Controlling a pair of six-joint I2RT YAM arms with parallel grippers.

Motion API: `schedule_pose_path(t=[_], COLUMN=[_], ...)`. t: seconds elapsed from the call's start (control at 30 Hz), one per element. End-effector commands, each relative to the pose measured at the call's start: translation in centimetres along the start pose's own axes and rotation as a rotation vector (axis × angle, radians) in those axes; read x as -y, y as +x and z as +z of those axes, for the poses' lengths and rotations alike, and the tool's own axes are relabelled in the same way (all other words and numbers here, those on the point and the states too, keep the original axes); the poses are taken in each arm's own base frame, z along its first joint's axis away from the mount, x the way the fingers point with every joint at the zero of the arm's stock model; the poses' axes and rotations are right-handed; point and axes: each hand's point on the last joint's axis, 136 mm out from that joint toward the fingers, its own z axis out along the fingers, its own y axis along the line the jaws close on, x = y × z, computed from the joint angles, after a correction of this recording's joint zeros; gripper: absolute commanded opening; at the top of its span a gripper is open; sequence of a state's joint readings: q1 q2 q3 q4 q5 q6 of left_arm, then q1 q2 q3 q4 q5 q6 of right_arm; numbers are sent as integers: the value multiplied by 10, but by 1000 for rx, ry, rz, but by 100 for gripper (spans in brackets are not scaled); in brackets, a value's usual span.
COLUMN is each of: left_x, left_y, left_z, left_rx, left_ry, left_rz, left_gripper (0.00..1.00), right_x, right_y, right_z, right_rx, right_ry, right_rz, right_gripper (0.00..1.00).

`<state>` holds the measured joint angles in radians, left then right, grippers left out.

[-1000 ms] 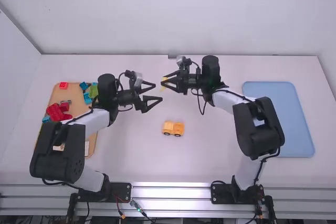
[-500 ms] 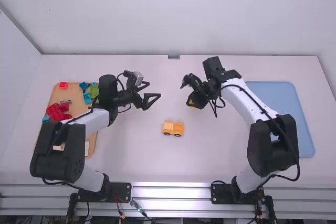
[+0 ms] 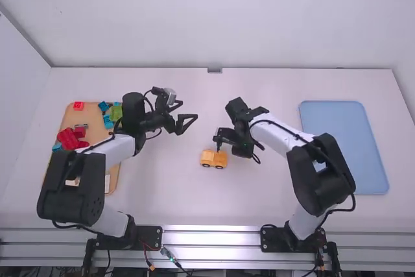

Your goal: Assemble lego blocks to make yellow taxi

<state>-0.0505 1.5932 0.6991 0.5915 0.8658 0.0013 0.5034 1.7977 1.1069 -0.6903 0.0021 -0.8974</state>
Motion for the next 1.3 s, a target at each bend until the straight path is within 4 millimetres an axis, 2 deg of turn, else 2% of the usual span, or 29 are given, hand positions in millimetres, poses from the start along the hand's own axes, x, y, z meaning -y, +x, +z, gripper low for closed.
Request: schedule_pose_path(t=[0.0, 0.37, 0.47, 0.5, 0.53, 0.57, 0.63, 0.8, 0.87, 0.93, 1.03, 1.13, 1.2, 1.27], left_x=[-2, -2, -2, -2, -2, -2, -2, 0, 4, 18, 42, 53, 59, 59], left_y=[-7, -6, -5, -4, -4, -4, -3, 7, 16, 24, 37, 50, 59, 66], left_z=[-1, -1, -1, -1, -1, -1, -1, -1, -1, -3, -6, -8, -8, -6], left_rx=[13, 11, 6, 4, 2, 2, -1, -34, -63, -71, -47, -24, 3, 13], left_ry=[0, 0, 0, 0, 0, 0, -1, 11, 34, 124, 288, 376, 438, 464], left_rz=[30, 27, 22, 20, 18, 18, 14, 109, 197, 289, 425, 504, 536, 529], left_gripper=[99, 99, 99, 99, 99, 99, 99, 99, 99, 99, 99, 99, 99, 99], right_x=[-5, -27, -30, -31, -30, -29, -24, -9, -1, 1, -9, -21, -27, -28], right_y=[8, 11, 11, 11, 11, 10, 9, 2, -9, -17, -27, -28, -25, -18], right_z=[11, 32, 32, 32, 32, 32, 33, 27, 13, -6, -41, -56, -56, -46], right_rx=[-21, 24, 29, 30, 29, 30, 32, 62, 132, 216, 424, 597, 701, 749], right_ry=[-12, -64, -78, -81, -73, -70, -50, 22, 57, 63, -6, -52, -65, -61], right_rz=[-20, -13, -12, -16, -21, -21, -17, -13, -10, 1, -30, -111, -139, -116], right_gripper=[0, 0, 9, 22, 58, 63, 99, 99, 99, 99, 99, 99, 99, 99])
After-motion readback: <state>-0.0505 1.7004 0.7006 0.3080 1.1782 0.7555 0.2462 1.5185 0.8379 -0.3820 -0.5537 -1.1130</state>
